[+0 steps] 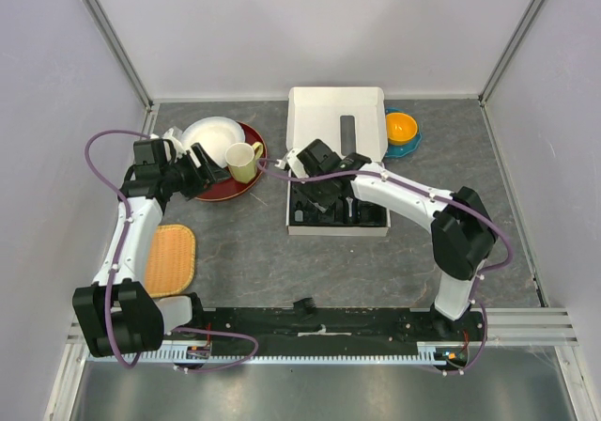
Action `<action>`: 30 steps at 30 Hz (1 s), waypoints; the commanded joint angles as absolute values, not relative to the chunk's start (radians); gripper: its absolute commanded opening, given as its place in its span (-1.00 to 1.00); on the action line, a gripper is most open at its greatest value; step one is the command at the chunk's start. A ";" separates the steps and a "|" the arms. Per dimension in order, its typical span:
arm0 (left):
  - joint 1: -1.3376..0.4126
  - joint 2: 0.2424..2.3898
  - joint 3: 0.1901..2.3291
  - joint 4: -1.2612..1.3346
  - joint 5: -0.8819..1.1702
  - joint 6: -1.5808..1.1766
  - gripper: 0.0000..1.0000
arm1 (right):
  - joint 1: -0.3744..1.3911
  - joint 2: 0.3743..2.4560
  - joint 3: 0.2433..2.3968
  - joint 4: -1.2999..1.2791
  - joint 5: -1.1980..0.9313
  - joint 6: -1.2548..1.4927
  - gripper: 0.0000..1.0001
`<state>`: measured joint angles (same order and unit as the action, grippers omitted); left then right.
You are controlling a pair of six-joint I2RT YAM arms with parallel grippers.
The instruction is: Sort the hair-cutting tools
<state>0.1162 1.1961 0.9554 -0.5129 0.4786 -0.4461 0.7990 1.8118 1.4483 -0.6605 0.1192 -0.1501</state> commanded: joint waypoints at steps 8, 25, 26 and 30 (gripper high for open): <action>0.120 1.195 0.957 -0.479 0.500 -0.434 0.51 | 0.779 1.899 1.638 -0.779 -0.080 -0.472 -0.13; 0.120 1.200 0.962 -0.482 0.494 -0.425 0.51 | 0.732 2.046 1.773 -0.914 -0.233 -0.564 -0.18; 0.120 1.197 0.962 -0.482 0.494 -0.422 0.51 | 0.730 2.048 1.773 -0.917 -0.236 -0.566 -0.18; 0.120 1.198 0.963 -0.482 0.494 -0.422 0.51 | 0.729 2.056 1.772 -0.922 -0.235 -0.571 -0.19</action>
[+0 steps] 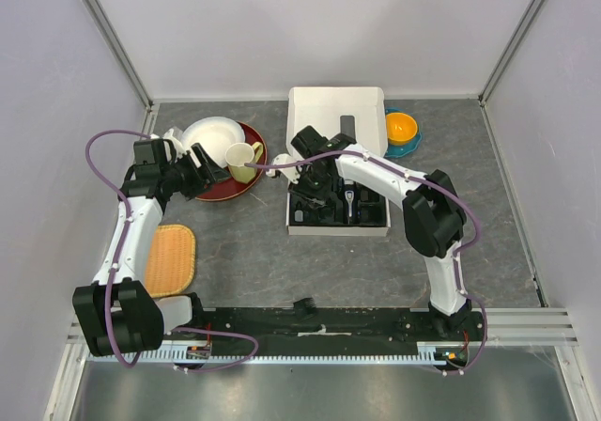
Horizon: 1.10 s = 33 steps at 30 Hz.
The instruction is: Sort the hair-cutting tools
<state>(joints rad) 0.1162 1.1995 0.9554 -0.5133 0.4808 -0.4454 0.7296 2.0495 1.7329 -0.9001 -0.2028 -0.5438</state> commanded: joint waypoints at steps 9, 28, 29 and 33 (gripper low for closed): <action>0.120 1.195 0.965 -0.483 0.499 -0.420 0.51 | 0.729 2.079 1.789 -0.922 -0.259 -0.563 -0.17; 0.120 1.198 0.969 -0.483 0.500 -0.422 0.51 | 0.730 2.114 1.793 -0.913 -0.204 -0.512 -0.45; 0.121 1.197 0.969 -0.483 0.502 -0.422 0.51 | 0.729 2.112 1.793 -0.908 -0.204 -0.502 -0.51; 0.120 1.197 0.969 -0.483 0.500 -0.422 0.51 | 0.729 2.115 1.789 -0.887 -0.202 -0.473 -0.68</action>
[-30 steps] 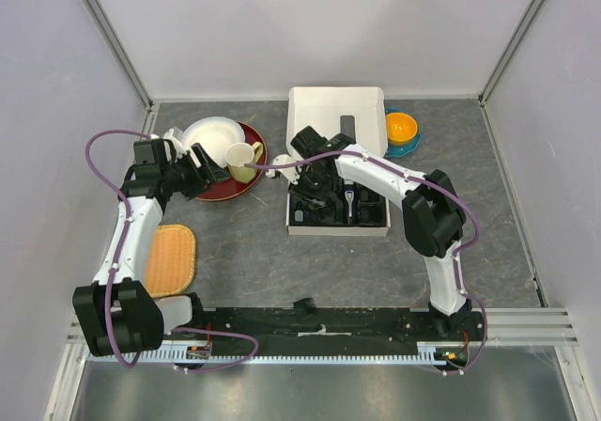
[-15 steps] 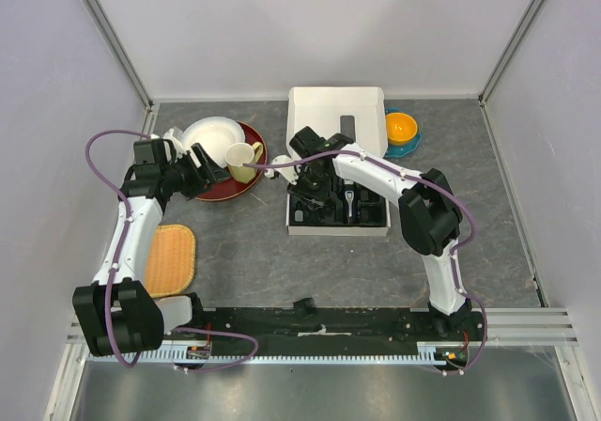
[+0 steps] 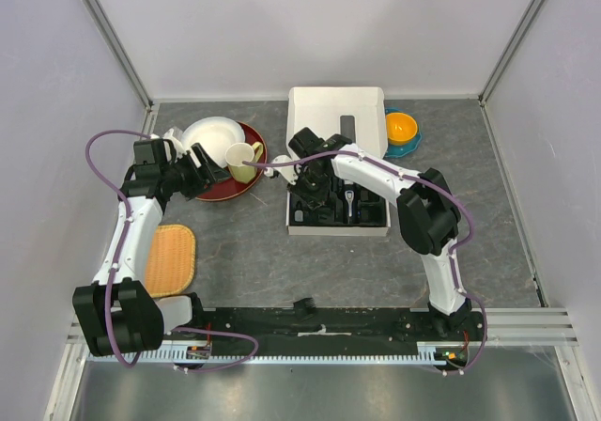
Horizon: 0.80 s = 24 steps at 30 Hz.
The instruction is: Sort the hair-cutting tools
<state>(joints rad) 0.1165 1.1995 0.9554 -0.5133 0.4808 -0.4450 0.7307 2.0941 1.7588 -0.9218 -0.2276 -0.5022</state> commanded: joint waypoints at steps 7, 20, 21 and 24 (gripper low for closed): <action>0.120 1.195 0.969 -0.483 0.499 -0.422 0.51 | 0.729 2.102 1.770 -0.871 -0.202 -0.446 -0.97; 0.120 1.192 0.971 -0.485 0.492 -0.420 0.51 | 0.726 2.085 1.736 -0.808 -0.158 -0.215 -1.00; 0.120 1.190 0.973 -0.486 0.492 -0.420 0.51 | 0.723 2.080 1.733 -0.802 -0.160 -0.189 -1.00; 0.120 1.187 0.971 -0.489 0.488 -0.420 0.51 | 0.721 2.051 1.703 -0.758 -0.164 -0.092 -1.00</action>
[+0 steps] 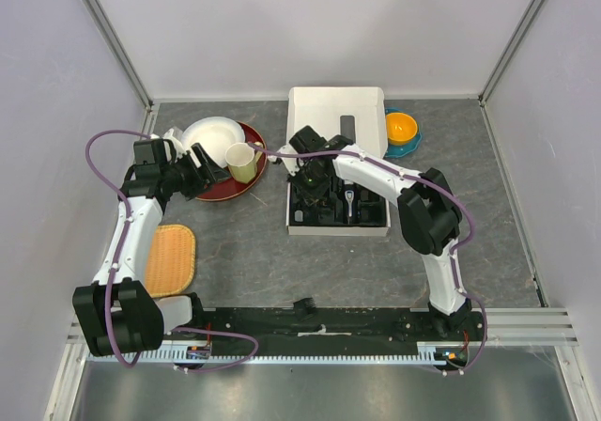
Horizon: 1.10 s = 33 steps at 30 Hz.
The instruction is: Sort the hair-cutting tools
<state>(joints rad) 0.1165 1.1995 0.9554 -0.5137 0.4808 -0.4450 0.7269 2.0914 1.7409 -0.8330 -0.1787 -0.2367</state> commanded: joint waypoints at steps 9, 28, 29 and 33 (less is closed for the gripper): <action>0.120 1.184 0.971 -0.489 0.489 -0.420 0.51 | 0.713 1.957 1.623 -0.669 -0.103 0.257 -1.00; 0.120 1.183 0.969 -0.489 0.492 -0.422 0.51 | 0.735 1.778 1.335 -0.411 0.159 0.747 -1.00; 0.120 1.183 0.969 -0.488 0.494 -0.422 0.51 | 0.736 1.763 1.322 -0.397 0.172 0.774 -1.00; 0.120 1.183 0.969 -0.488 0.492 -0.423 0.51 | 0.742 1.738 1.282 -0.354 0.213 0.814 -1.00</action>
<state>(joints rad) 0.1165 1.1995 0.9554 -0.5137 0.4801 -0.4450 0.7315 1.8084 1.3048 -0.4648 0.1413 0.7155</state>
